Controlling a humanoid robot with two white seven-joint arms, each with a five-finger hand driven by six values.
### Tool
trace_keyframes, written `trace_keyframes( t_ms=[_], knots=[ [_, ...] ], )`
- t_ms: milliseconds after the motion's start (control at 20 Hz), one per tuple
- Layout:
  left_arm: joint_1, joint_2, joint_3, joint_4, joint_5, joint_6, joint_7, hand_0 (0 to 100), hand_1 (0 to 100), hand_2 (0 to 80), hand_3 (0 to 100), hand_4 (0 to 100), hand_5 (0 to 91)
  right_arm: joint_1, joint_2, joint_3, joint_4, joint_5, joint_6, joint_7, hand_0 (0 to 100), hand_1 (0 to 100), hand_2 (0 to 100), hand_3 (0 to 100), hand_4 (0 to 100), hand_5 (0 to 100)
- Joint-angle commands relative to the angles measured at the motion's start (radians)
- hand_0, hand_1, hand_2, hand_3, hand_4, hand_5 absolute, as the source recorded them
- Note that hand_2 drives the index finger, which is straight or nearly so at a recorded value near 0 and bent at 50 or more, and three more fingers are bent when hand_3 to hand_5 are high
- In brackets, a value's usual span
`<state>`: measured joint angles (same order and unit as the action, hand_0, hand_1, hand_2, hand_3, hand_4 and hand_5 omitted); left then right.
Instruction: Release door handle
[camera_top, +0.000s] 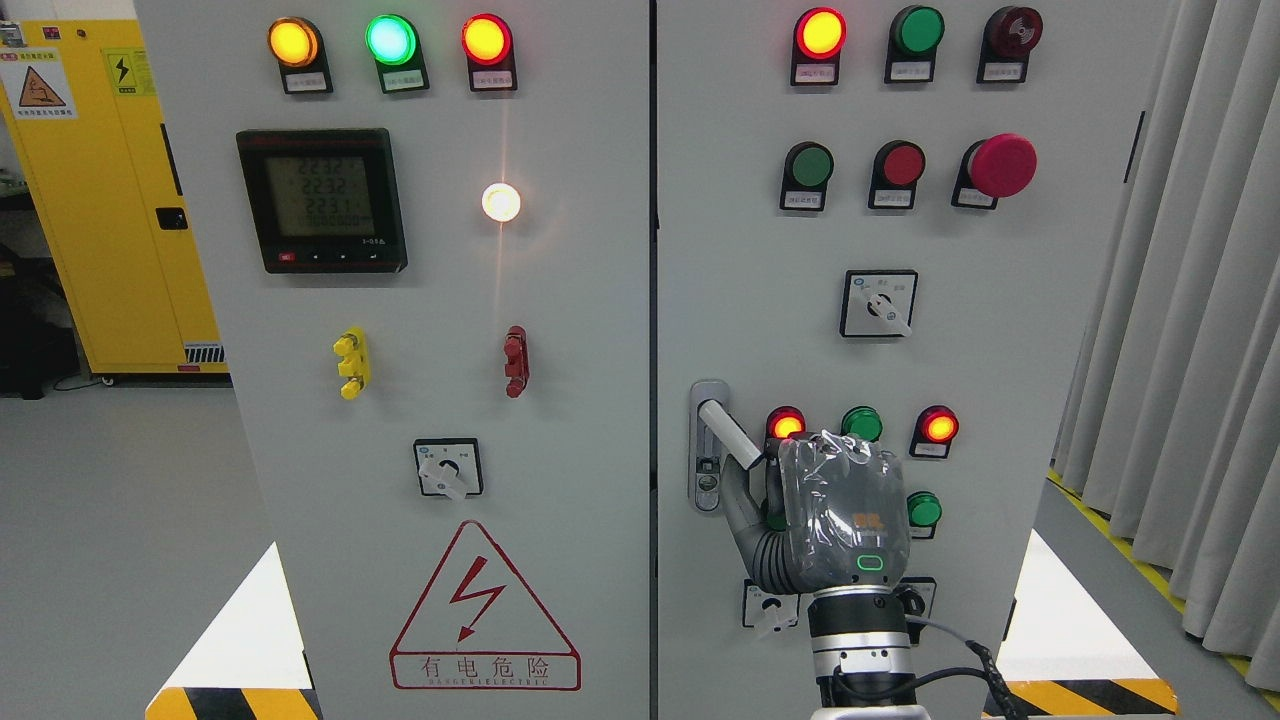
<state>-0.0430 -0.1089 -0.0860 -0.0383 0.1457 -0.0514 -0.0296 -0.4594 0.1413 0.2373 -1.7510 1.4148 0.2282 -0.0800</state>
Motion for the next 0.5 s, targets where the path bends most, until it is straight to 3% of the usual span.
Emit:
trace_keyframes(
  t_ms=[0, 451],
  knots=[
    [0.0, 0.0, 0.0, 0.0, 0.0, 0.001, 0.0, 12, 56, 0.0, 0, 0, 0.0, -0.001, -0.002, -0.013, -0.004, -0.001, -0.001, 0.003, 70, 37, 100, 100, 100, 100],
    [0.0, 0.0, 0.0, 0.0, 0.0, 0.001, 0.0, 12, 56, 0.0, 0, 0, 0.0, -0.005, -0.002, -0.015, -0.002, -0.001, -0.001, 0.005, 66, 37, 100, 100, 100, 100]
  ],
)
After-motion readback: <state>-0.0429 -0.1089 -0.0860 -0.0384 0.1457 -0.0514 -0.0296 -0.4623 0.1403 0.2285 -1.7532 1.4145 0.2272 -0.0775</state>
